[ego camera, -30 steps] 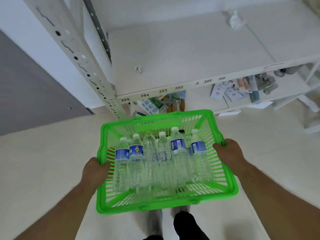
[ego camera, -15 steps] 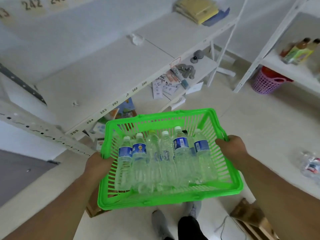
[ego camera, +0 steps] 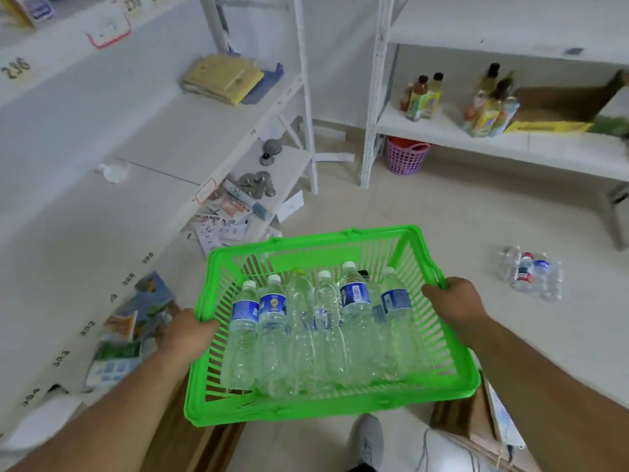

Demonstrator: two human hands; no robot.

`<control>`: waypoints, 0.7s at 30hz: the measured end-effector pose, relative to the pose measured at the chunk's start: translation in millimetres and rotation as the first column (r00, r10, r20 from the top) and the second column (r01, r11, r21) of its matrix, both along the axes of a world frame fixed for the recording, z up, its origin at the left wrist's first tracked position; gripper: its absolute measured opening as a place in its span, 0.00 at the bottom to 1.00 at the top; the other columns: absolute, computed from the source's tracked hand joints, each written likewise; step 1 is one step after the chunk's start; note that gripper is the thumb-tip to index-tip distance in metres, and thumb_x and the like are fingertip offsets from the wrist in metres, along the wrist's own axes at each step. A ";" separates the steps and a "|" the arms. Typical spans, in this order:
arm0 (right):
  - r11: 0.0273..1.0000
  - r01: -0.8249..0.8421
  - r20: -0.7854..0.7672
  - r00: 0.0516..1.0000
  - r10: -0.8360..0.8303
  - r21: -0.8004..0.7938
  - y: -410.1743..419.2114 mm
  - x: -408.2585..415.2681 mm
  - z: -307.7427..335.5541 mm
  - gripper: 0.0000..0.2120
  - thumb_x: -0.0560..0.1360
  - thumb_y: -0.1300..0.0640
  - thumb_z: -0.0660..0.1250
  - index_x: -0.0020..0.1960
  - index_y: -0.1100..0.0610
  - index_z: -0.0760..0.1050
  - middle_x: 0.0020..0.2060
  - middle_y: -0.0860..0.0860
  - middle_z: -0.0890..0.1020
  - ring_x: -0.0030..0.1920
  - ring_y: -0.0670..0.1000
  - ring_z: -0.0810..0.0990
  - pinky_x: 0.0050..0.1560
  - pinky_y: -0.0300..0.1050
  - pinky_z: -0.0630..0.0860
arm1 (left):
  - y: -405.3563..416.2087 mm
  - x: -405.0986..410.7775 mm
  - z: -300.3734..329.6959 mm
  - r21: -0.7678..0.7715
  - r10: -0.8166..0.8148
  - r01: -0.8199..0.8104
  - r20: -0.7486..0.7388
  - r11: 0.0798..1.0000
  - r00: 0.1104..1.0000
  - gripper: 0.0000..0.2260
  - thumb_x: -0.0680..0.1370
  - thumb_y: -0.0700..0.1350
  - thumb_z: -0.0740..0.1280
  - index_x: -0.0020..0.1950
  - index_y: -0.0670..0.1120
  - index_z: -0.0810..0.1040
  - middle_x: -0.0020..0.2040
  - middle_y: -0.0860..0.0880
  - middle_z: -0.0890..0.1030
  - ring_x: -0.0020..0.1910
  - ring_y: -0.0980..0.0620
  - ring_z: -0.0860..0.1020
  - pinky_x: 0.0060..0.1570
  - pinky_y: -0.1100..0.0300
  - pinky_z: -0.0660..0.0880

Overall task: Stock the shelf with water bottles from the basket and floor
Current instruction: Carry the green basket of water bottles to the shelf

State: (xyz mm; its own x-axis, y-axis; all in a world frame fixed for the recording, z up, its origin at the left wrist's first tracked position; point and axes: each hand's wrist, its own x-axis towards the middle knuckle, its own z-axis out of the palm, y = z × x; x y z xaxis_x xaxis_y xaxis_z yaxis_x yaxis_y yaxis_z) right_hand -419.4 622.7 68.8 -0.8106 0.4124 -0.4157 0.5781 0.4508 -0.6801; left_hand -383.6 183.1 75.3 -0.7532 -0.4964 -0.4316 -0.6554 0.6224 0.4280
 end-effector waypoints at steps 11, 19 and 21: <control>0.964 0.267 -0.012 0.964 -0.267 -0.007 110.7 -70.4 18.3 0.12 0.70 0.54 0.70 0.39 0.63 0.77 0.32 0.58 0.81 0.33 0.58 0.80 0.35 0.47 0.75 | 117.5 -166.5 10.5 0.098 -0.174 0.179 -0.057 0.979 0.983 0.05 0.71 0.42 0.71 0.37 0.42 0.81 0.32 0.45 0.82 0.32 0.48 0.80 0.30 0.61 0.73; 0.890 0.454 -0.002 0.891 -0.454 0.047 137.9 -139.9 13.3 0.16 0.74 0.48 0.67 0.37 0.62 0.77 0.33 0.59 0.81 0.36 0.58 0.80 0.39 0.48 0.73 | 166.1 -312.8 -7.0 0.131 -0.333 0.336 -0.041 0.933 0.942 0.05 0.71 0.42 0.71 0.35 0.43 0.80 0.32 0.44 0.80 0.32 0.46 0.79 0.30 0.59 0.72; 0.869 0.493 0.002 0.870 -0.494 0.047 142.2 -158.4 8.3 0.18 0.75 0.49 0.66 0.34 0.61 0.74 0.31 0.59 0.78 0.33 0.57 0.76 0.37 0.47 0.70 | 174.9 -348.7 -12.7 0.151 -0.358 0.359 -0.034 0.921 0.933 0.05 0.70 0.42 0.71 0.36 0.43 0.81 0.34 0.43 0.82 0.35 0.45 0.81 0.34 0.57 0.75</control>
State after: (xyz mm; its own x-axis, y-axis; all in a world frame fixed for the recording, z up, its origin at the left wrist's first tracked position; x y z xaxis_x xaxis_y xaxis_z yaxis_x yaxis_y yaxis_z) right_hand -577.8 764.9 77.1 -0.4911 0.7751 -0.3975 0.7422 0.1335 -0.6567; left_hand -732.3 357.9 62.6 -0.8711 -0.1213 -0.4760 -0.3978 0.7426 0.5388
